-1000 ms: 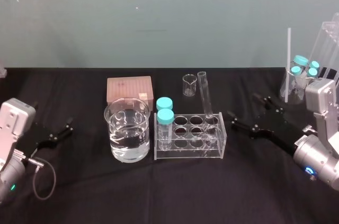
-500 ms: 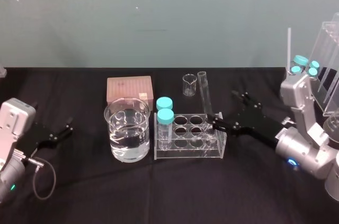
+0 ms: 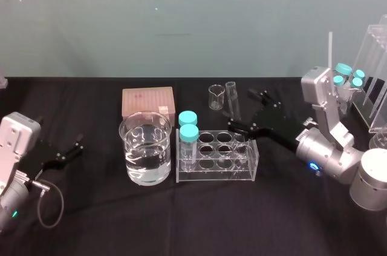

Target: Hold the test tube with one hand and immerse one end into the beaker, then return it to the test tube rack.

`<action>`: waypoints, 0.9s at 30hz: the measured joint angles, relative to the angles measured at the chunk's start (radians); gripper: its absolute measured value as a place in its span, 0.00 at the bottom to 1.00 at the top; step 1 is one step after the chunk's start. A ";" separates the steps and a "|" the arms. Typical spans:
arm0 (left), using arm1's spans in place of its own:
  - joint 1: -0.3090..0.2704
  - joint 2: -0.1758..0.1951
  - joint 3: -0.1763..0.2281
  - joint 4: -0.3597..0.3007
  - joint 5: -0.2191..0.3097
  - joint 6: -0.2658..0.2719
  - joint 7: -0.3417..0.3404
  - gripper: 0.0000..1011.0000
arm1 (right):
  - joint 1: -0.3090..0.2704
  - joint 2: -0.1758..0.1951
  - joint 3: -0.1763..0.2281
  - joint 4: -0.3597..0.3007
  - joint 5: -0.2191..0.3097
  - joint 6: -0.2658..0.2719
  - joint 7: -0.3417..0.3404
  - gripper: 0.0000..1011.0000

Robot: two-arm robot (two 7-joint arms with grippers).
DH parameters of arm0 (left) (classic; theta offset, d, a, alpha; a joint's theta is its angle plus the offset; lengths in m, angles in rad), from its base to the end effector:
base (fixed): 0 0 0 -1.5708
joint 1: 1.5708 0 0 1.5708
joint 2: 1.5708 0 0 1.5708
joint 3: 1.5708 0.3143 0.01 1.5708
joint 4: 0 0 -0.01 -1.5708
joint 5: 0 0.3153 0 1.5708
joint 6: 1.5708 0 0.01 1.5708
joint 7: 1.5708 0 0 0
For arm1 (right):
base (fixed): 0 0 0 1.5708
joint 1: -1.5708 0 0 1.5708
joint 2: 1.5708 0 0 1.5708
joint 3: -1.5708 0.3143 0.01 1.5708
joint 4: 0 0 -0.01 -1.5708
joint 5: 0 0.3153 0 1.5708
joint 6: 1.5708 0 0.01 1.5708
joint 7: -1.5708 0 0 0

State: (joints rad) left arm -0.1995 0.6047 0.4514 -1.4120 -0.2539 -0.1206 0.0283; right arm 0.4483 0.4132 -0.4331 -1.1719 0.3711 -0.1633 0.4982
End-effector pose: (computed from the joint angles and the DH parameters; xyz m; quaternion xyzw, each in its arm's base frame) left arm 0.3682 0.0948 -0.3231 0.1415 -0.1325 0.5799 0.7913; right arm 0.4511 -0.0628 -0.2958 -0.0473 -0.0754 -0.4108 0.9074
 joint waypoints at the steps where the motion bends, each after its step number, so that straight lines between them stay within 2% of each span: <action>1: 0.000 0.000 0.000 0.000 0.000 0.000 0.000 0.99 | 0.010 -0.009 0.000 0.013 -0.004 -0.002 0.004 0.99; 12: 0.000 0.000 0.000 0.000 0.000 0.000 0.000 0.99 | 0.041 -0.058 0.006 0.065 -0.030 0.002 0.008 0.99; 27: 0.000 0.000 0.000 0.000 0.000 0.000 0.000 0.99 | 0.035 -0.084 0.033 0.073 -0.070 0.026 -0.008 0.99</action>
State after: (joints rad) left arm -0.1995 0.6047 0.4514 -1.4120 -0.2539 -0.1205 0.0283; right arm 0.4838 0.3294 -0.4006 -1.0984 0.3007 -0.1376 0.4902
